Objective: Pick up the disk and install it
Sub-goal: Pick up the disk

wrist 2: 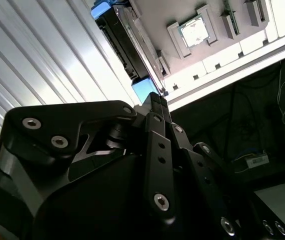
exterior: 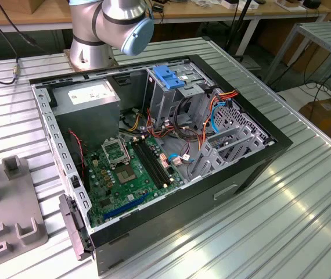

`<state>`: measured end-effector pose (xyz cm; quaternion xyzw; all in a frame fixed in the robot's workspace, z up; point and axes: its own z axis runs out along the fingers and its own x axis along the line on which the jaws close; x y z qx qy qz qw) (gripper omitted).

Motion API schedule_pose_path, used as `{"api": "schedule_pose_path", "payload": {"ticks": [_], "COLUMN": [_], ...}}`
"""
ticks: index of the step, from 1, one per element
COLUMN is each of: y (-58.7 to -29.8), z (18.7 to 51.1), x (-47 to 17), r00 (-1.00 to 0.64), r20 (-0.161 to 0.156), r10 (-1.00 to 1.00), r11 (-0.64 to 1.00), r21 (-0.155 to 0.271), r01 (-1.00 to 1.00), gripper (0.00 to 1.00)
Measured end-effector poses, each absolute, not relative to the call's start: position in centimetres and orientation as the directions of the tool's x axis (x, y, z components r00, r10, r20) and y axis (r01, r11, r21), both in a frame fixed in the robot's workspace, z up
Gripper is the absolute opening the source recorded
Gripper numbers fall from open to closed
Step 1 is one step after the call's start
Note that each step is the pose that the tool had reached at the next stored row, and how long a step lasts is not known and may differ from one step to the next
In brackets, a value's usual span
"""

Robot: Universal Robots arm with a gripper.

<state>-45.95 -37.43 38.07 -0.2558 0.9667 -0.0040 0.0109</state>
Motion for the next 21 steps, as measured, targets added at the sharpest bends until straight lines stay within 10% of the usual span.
{"api": "schedule_pose_path", "payload": {"ticks": [21], "y": [-37.41], "z": [38.08], "x": [-45.95], "r00": [-0.79], "r20": [-0.016], "r10": [-0.612], "r11": [0.79], "r21": [-0.017], "r01": [-0.612], "gripper": [0.1]}}
